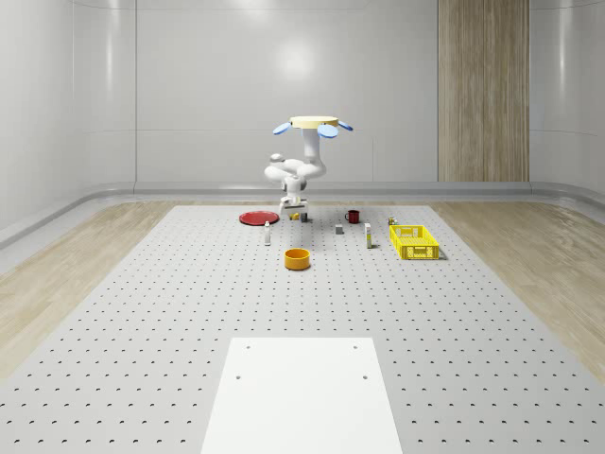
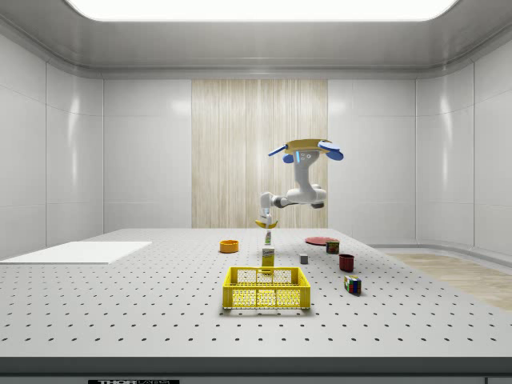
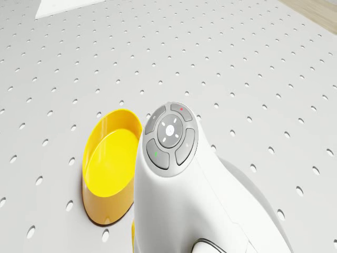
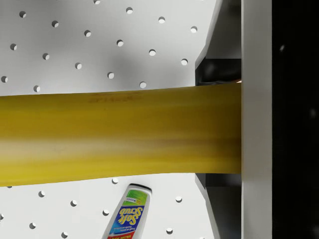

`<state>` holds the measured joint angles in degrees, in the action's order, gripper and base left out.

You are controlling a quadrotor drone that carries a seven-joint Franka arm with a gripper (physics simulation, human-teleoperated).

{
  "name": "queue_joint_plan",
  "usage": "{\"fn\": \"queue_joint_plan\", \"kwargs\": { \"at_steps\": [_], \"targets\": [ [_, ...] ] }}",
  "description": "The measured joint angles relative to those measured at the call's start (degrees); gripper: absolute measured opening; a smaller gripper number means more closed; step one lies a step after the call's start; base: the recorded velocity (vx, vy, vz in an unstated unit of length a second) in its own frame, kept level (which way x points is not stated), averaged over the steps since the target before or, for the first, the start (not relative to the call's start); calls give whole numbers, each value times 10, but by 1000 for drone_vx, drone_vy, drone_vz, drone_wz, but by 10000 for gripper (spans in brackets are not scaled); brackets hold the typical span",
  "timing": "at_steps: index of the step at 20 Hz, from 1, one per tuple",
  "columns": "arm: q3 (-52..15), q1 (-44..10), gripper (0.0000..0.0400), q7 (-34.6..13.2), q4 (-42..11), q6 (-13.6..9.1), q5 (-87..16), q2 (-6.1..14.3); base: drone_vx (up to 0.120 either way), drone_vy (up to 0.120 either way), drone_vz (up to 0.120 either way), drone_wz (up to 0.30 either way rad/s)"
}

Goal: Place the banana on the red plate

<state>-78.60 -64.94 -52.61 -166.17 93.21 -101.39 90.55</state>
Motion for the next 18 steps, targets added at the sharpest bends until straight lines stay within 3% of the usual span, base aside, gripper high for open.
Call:
{"fn": "queue_joint_plan", "kwargs": {
  "at_steps": [18],
  "targets": [
    [-2,-2,193,308,0,13,4,12,0,0,0,-300]
  ]
}}
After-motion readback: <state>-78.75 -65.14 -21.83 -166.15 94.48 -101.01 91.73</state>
